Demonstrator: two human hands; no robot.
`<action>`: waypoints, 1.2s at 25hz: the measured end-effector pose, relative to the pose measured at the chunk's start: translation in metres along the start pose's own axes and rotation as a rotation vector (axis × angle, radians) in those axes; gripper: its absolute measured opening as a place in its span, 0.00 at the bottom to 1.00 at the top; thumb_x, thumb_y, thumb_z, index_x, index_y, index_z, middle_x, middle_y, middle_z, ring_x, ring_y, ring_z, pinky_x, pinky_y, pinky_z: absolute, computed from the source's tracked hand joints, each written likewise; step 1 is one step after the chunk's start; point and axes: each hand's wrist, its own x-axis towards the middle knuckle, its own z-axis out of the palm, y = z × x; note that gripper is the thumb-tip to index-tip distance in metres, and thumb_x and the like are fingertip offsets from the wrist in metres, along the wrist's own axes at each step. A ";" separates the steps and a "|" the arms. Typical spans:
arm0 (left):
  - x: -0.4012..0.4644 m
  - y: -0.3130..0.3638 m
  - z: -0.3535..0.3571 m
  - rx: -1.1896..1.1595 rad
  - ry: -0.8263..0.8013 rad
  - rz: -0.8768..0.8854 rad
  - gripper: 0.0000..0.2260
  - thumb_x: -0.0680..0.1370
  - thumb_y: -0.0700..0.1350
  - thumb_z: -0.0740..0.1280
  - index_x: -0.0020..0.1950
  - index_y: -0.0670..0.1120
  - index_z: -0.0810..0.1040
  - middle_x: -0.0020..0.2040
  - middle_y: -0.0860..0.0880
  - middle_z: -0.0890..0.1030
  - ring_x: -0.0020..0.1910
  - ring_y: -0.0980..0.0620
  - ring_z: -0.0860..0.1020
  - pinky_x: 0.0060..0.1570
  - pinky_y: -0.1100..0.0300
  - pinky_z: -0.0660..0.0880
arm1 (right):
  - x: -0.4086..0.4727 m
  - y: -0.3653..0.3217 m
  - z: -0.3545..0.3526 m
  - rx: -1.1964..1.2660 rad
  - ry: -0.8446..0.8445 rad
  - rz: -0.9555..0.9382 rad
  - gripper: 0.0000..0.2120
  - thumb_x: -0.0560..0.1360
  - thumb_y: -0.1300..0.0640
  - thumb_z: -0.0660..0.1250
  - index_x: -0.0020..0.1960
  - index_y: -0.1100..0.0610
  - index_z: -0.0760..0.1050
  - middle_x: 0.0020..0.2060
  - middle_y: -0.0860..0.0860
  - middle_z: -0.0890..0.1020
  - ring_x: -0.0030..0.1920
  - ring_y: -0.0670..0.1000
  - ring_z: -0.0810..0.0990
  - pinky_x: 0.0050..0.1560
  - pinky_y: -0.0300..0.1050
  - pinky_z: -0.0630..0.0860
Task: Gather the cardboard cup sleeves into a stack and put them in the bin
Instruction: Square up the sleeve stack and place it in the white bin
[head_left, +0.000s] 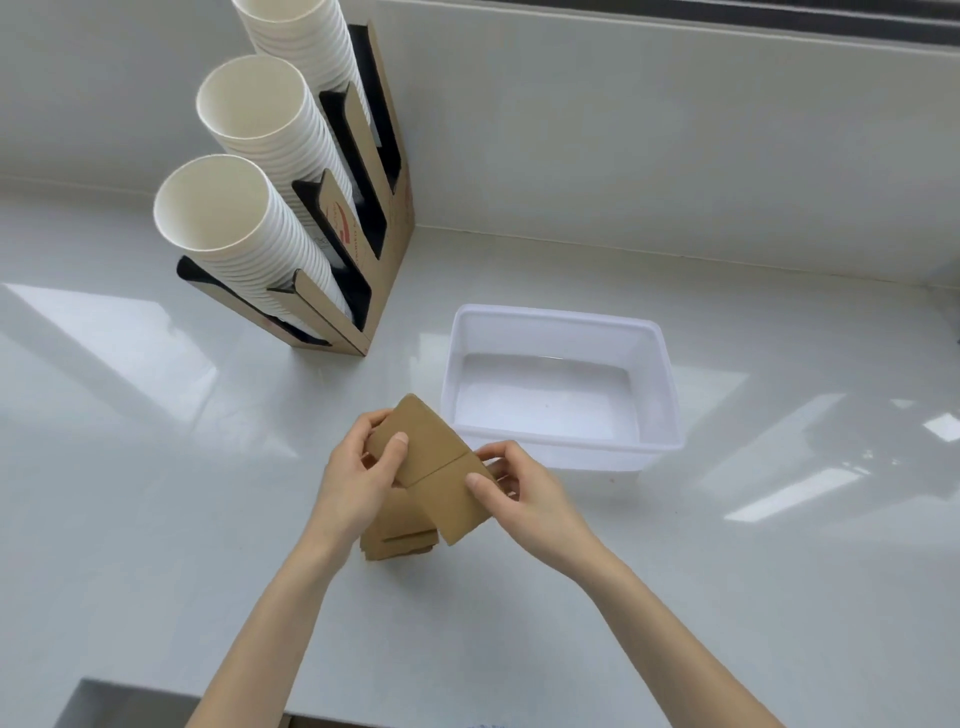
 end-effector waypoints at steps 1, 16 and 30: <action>0.004 -0.001 -0.004 0.020 0.012 -0.008 0.08 0.77 0.43 0.61 0.54 0.52 0.72 0.46 0.54 0.77 0.45 0.50 0.75 0.47 0.53 0.76 | 0.005 -0.002 0.005 0.000 -0.005 0.010 0.07 0.75 0.52 0.62 0.52 0.50 0.70 0.41 0.46 0.76 0.40 0.46 0.75 0.47 0.40 0.75; 0.041 -0.024 -0.008 0.505 0.043 0.007 0.17 0.76 0.43 0.60 0.65 0.47 0.70 0.66 0.44 0.69 0.65 0.45 0.61 0.64 0.56 0.61 | 0.039 -0.002 0.046 -0.318 -0.077 0.101 0.05 0.73 0.55 0.59 0.46 0.56 0.70 0.42 0.52 0.77 0.42 0.51 0.75 0.46 0.48 0.75; 0.020 -0.049 -0.018 0.154 0.080 -0.332 0.30 0.75 0.52 0.62 0.73 0.45 0.53 0.74 0.45 0.59 0.72 0.47 0.59 0.69 0.49 0.60 | 0.046 0.002 0.047 -0.168 -0.106 0.252 0.31 0.73 0.45 0.62 0.71 0.57 0.57 0.63 0.54 0.69 0.61 0.52 0.72 0.58 0.45 0.73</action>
